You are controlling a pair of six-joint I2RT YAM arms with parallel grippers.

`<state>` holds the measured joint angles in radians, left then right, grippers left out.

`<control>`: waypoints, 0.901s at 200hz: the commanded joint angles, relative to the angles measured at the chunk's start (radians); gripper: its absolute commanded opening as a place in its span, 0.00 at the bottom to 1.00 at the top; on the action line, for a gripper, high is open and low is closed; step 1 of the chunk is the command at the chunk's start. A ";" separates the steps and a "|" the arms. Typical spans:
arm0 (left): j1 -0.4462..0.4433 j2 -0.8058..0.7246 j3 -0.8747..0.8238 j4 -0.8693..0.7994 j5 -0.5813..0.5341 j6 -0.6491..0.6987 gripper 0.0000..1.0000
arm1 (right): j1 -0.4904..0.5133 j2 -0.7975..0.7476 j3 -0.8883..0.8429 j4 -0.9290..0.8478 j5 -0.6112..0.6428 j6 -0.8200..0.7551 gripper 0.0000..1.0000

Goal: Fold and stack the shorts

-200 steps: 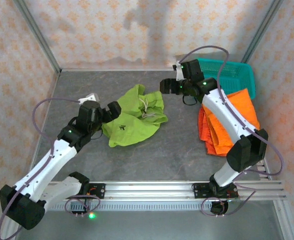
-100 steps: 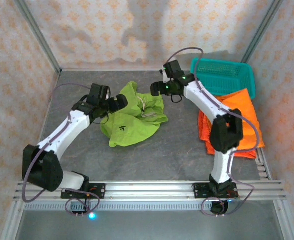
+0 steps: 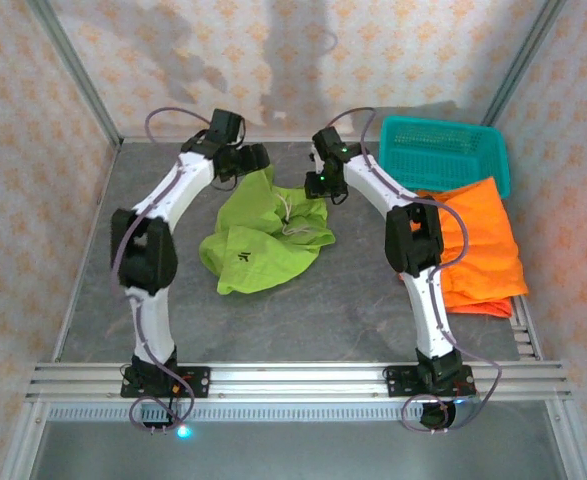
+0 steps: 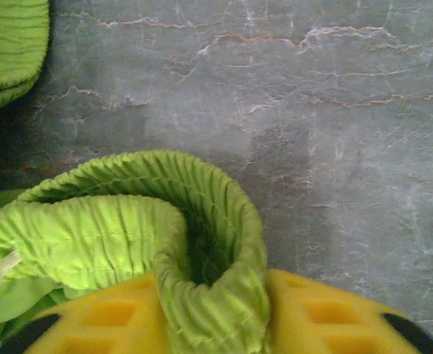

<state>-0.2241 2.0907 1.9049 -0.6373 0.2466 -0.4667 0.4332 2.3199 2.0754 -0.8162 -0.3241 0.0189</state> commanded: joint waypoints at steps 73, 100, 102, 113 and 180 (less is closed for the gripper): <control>0.019 0.441 0.518 -0.333 -0.159 0.088 0.14 | 0.002 -0.239 -0.257 0.117 0.013 0.050 0.00; 0.036 0.357 0.470 -0.279 -0.174 0.089 0.00 | 0.002 -0.358 -0.351 0.162 0.007 0.069 0.00; 0.038 0.347 0.467 -0.275 -0.177 0.090 0.00 | 0.002 -0.366 -0.358 0.166 0.006 0.071 0.00; 0.043 0.292 0.458 -0.249 -0.191 0.107 0.00 | 0.004 -0.420 -0.390 0.185 -0.002 0.080 0.00; 0.079 0.037 0.542 -0.196 -0.261 0.226 0.00 | 0.063 -0.770 -0.543 0.323 -0.075 0.153 0.00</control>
<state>-0.1715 2.2360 2.3802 -0.8848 0.0628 -0.3099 0.4515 1.6749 1.5635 -0.5777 -0.3672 0.1280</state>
